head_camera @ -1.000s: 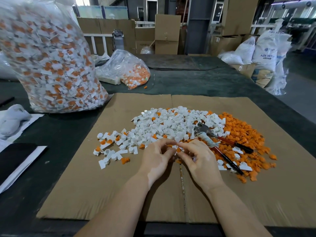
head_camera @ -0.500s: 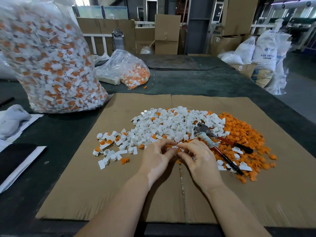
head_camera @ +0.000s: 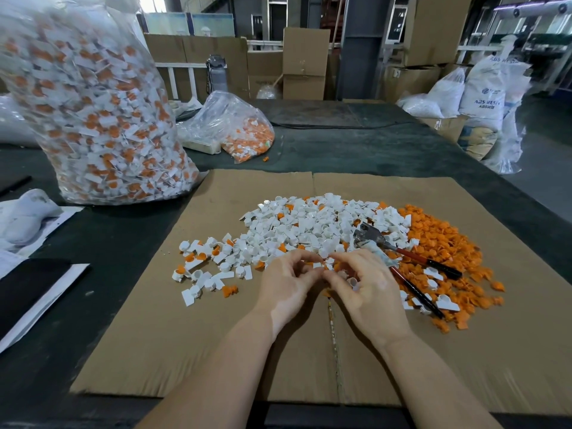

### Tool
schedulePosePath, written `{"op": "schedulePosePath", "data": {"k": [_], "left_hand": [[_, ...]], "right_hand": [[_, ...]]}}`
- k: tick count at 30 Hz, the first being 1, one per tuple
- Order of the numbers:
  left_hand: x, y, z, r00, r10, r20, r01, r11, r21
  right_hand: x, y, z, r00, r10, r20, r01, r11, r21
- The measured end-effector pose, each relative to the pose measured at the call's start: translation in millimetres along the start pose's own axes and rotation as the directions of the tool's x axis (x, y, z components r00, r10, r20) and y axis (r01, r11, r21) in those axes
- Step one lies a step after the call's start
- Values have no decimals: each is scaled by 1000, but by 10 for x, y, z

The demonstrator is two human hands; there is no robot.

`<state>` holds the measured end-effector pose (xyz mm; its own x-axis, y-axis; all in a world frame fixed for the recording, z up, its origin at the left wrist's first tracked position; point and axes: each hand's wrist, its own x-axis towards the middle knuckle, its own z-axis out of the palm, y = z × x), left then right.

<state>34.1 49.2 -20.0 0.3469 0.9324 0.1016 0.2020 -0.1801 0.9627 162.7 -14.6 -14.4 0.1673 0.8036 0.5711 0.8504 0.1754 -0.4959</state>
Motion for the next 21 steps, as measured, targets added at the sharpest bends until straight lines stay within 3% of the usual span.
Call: {"op": "schedulePosePath", "data": {"k": [3,5,7,10,12,14,21], "left_hand": [[27,3,-1,998,-60,7,61,989,-137],[47,13,-12,996,-89,22,91,975,-202],[64,30,-21,994,-109,23,111,964,-243],[75,58,-22,990,-135,37,140,939,-314],[79,71,-18,989,-142,43,148,932,-332],[81,80,-18,988,-151,40,156,925,-346],[83,118,-28,982,-183,39,184,903,-388]], "right_hand": [[60,52,-98,988,96,-117,-114,980,-161],[112,116,-203,958,252,-139,-283,915,-288],[168,196,-324,877,474,-80,-459,775,-434],[239,311,-443,729,680,71,-532,629,-567],[281,356,-463,687,714,136,-513,609,-604],[308,373,-457,693,703,158,-482,616,-623],[332,328,-484,811,573,124,-399,694,-599]]}}
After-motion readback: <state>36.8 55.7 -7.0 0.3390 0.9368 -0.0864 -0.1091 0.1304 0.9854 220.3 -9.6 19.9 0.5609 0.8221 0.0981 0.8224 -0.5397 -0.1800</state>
